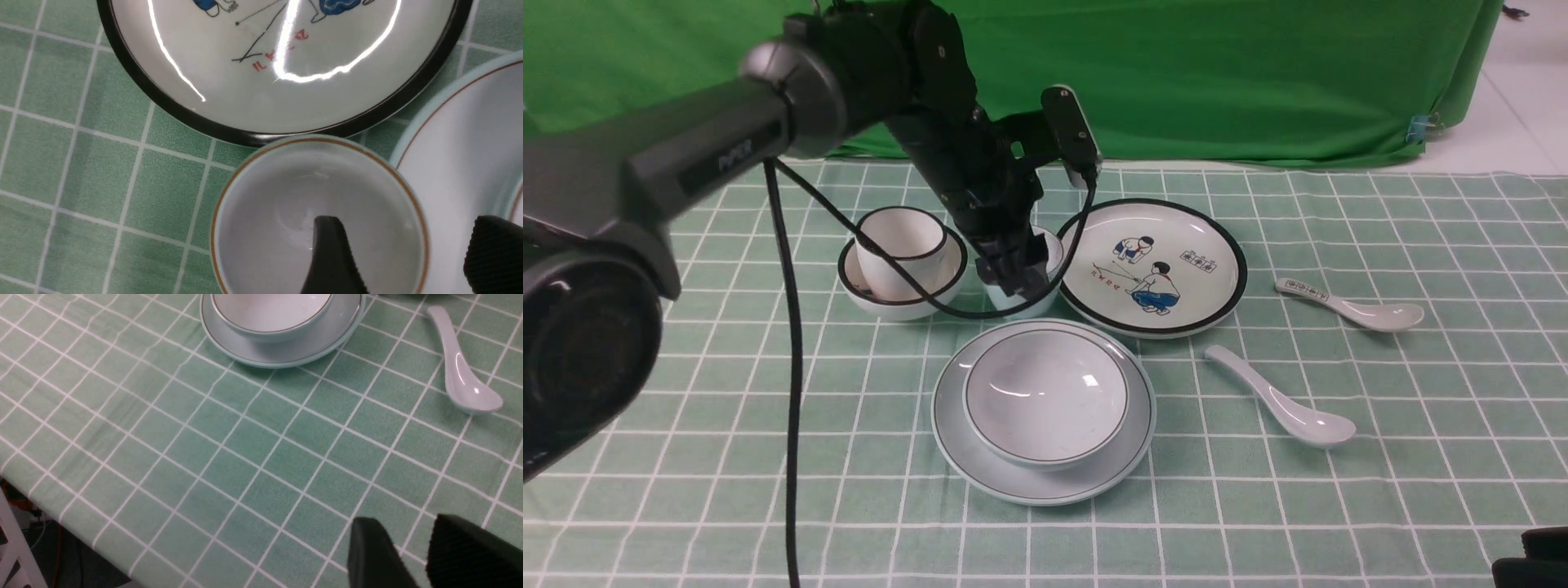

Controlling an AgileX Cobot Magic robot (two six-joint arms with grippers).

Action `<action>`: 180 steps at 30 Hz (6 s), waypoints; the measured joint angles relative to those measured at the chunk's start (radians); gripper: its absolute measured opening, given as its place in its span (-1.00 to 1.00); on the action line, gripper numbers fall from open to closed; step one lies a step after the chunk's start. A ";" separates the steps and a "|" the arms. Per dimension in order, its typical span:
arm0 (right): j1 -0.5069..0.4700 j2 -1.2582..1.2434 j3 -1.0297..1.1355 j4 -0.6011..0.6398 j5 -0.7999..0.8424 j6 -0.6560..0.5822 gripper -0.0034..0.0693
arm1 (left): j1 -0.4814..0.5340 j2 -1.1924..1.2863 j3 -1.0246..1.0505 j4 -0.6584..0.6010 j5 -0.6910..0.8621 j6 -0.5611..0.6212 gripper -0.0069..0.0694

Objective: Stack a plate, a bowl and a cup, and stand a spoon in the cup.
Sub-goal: Use the left arm to grab a blue teacup, then use the left arm to put the blue teacup into the blue rice bowl in the middle, then use the right arm to grab a blue soup spoon, then use the right arm to put the blue soup spoon into the blue teacup in the middle

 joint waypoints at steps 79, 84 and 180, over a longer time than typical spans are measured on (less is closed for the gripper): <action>-0.061 0.747 -0.349 -0.186 0.033 -0.125 0.03 | -0.276 -0.719 0.406 0.106 0.225 -0.660 -0.70; -0.166 0.999 -0.537 -0.123 0.074 -0.261 0.03 | -0.276 -0.977 0.612 0.077 0.126 -0.686 -0.80; 0.096 1.288 -0.206 -0.131 -1.728 0.079 -0.03 | -0.276 -1.531 1.167 -0.001 -0.301 -0.685 -0.79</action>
